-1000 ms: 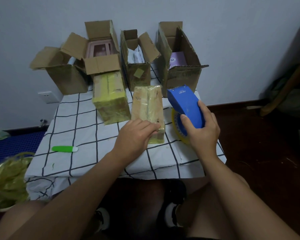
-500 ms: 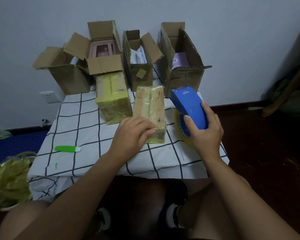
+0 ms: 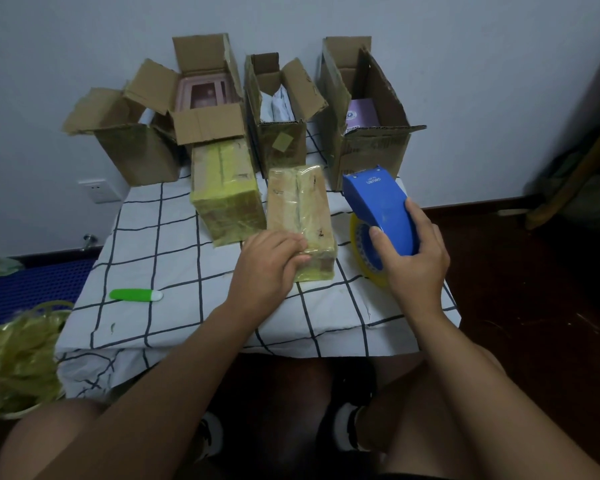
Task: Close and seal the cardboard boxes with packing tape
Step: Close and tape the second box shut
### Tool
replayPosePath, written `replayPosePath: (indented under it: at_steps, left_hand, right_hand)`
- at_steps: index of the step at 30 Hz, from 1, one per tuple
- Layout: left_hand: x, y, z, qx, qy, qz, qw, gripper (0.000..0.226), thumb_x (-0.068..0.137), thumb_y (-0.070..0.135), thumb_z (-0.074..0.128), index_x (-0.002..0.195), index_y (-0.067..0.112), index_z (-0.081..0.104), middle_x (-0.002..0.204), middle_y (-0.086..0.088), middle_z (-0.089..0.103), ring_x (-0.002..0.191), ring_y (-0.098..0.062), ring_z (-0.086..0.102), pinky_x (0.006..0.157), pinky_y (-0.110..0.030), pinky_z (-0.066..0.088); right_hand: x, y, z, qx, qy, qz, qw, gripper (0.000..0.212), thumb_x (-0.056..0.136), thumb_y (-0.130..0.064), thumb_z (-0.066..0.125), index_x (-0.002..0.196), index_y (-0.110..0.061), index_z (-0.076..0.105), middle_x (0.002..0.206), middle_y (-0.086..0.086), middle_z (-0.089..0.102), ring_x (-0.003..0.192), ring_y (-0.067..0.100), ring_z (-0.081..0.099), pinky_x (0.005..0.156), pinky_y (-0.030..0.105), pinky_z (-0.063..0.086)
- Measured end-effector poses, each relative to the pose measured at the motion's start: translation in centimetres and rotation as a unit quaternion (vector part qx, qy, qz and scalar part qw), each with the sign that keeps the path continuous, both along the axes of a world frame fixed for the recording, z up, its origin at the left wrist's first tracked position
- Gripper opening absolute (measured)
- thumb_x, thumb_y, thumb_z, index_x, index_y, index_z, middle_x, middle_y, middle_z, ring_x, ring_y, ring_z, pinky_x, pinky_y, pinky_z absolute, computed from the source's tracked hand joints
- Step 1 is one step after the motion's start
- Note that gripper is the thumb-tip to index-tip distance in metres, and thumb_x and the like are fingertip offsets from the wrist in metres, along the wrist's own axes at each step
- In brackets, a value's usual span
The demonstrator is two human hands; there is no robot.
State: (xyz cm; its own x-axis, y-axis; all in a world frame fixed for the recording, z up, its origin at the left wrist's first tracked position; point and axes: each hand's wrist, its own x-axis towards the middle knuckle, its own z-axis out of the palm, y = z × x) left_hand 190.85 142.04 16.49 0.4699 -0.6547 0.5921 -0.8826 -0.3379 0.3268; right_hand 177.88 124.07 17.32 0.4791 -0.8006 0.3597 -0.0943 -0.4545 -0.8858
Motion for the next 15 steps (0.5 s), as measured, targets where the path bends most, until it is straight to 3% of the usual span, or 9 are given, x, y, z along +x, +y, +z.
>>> replayPosePath:
  at_steps: [6, 12, 15]
  left_hand:
    - [-1.0, 0.1, 0.7, 0.005, 0.053, 0.047, 0.997, 0.036, 0.092, 0.045, 0.055, 0.111, 0.02, 0.073, 0.116, 0.002, 0.061, 0.114, -0.018, 0.042, 0.095, -0.031, 0.036]
    - [0.3, 1.4, 0.8, 0.0, 0.063, 0.015, 0.998, 0.034, 0.096, 0.037, 0.052, 0.11, 0.015, 0.074, 0.115, 0.002, 0.067, 0.109, -0.02, 0.055, 0.094, -0.02, 0.036]
    - [0.4, 1.1, 0.3, 0.001, 0.006, 0.016, 1.0, 0.037, 0.098, 0.038, 0.05, 0.107, 0.011, 0.074, 0.111, -0.001, 0.069, 0.104, -0.024, 0.057, 0.091, -0.02, 0.039]
  right_hand:
    - [-0.1, -0.1, -0.2, -0.008, -0.004, 0.003, 1.0, 0.067, 0.082, -0.043, 0.074, 0.143, -0.029, 0.05, 0.111, -0.01, 0.047, 0.098, -0.011, 0.05, 0.084, 0.027, 0.05]
    - [0.0, -0.2, -0.3, -0.004, -0.007, 0.005, 1.0, 0.07, 0.078, -0.051, 0.068, 0.143, -0.03, 0.05, 0.111, -0.008, 0.047, 0.097, -0.015, 0.049, 0.079, 0.02, 0.048]
    - [0.0, -0.1, -0.5, -0.005, -0.01, 0.004, 1.0, 0.07, 0.079, -0.051, 0.068, 0.143, -0.03, 0.05, 0.112, -0.007, 0.048, 0.097, -0.013, 0.05, 0.078, 0.019, 0.047]
